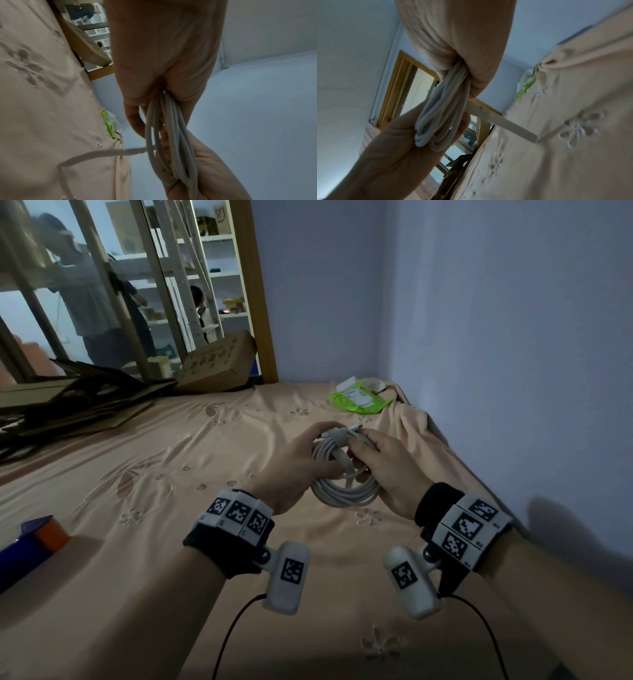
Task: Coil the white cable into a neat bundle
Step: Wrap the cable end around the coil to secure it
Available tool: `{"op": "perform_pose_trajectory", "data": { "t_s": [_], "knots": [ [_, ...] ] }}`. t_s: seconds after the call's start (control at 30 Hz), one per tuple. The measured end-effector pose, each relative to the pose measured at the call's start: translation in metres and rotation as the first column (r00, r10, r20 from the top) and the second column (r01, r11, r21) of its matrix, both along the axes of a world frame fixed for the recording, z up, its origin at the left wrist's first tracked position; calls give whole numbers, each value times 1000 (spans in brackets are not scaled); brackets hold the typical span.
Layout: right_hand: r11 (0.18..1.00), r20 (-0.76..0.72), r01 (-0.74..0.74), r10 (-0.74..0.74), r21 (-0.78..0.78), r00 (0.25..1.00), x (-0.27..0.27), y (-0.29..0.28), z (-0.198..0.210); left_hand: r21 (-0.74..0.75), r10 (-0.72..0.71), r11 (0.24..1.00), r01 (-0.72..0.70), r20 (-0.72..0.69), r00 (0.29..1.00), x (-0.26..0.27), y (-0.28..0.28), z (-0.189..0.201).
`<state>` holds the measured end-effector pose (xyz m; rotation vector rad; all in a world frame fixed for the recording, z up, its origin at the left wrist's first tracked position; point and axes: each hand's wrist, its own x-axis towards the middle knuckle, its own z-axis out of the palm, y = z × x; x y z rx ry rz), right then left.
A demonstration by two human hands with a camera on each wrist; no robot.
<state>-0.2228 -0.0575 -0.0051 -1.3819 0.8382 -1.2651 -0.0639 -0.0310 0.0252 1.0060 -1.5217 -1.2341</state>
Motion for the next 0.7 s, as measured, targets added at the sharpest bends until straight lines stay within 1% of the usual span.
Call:
{"op": "perform_pose_trajectory", "data": {
  "t_s": [0.07, 0.17, 0.23, 0.33, 0.4, 0.5, 0.6, 0.67, 0.7],
  "knots": [
    [1000, 30, -8, 7, 16, 1000, 1, 1, -2, -36, 38, 999, -38, 20, 999, -1, -2, -3],
    [999, 17, -26, 25, 22, 1000, -1, 1, -2, -144, 177, 977, -155, 154, 972, -3, -7, -3],
    [999, -10, -26, 26, 20, 1000, -4, 3, -2, -189, 205, 968, -167, 204, 957, -2, -8, -3],
    [1000, -53, -14, 15, 11, 998, -6, 5, -2, -215, 198, 965, -152, 213, 957, -2, -6, 0],
    [999, -71, -32, 34, 29, 997, -5, 8, -3, -193, 239, 960, -202, 198, 951, -2, -7, 0],
    [992, -65, -112, 116, 55, 991, -5, 14, -2, -90, 274, 961, -262, 168, 947, 3, -11, 2],
    [982, -80, -188, 190, 27, 979, -2, 22, 2, 23, 248, 968, -250, 73, 966, 8, -15, 0],
    [981, -64, -191, 192, 20, 979, 1, 25, 4, 103, 208, 973, -207, -1, 978, 9, -13, -1],
    [982, -41, -188, 189, 22, 981, 3, 25, 4, 134, 194, 972, -191, -10, 981, 8, -9, -1]
  ]
}}
